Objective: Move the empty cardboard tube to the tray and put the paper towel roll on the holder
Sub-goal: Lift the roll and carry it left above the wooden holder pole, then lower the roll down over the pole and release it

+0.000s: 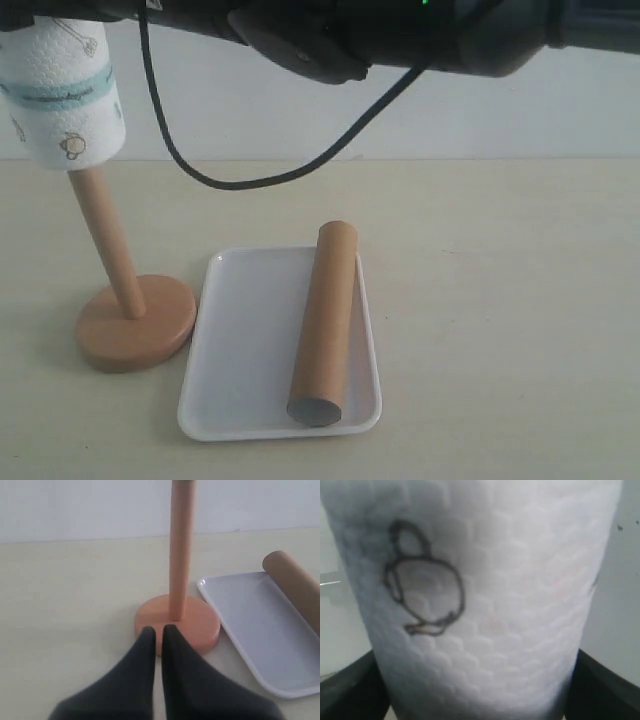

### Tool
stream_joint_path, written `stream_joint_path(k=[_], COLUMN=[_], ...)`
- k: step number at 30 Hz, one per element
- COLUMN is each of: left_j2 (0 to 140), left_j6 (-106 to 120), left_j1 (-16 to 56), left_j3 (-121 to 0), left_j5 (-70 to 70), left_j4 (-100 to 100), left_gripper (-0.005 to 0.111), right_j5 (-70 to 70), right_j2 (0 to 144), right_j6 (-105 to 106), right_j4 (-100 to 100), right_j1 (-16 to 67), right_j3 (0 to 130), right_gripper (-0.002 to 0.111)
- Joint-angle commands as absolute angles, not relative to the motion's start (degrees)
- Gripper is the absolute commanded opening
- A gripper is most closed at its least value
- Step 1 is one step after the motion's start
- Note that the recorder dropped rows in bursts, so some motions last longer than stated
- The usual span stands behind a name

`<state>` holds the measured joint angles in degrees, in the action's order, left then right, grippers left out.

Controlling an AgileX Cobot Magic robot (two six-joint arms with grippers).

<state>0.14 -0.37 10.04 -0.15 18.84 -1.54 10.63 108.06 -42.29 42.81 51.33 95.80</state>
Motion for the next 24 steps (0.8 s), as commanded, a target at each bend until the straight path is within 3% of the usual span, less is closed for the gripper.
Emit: stream_joint_path(k=[1,24], left_j2=[0.0,0.0], left_j6=[0.0,0.0], left_j1=[9.88,9.88], left_j3=[0.0,0.0], left_j5=[17.91,17.91], left_j4=[-2.14,-2.14], left_gripper=[0.004,0.004], right_j5=[5.87,-2.14], right_j2=[108.75,119.29], right_j6=[-43.38,-46.12], right_j4=[42.5,42.48], right_j1=[51.25,53.2], right_j3=[96.64,96.64], right_gripper=[0.001,0.003])
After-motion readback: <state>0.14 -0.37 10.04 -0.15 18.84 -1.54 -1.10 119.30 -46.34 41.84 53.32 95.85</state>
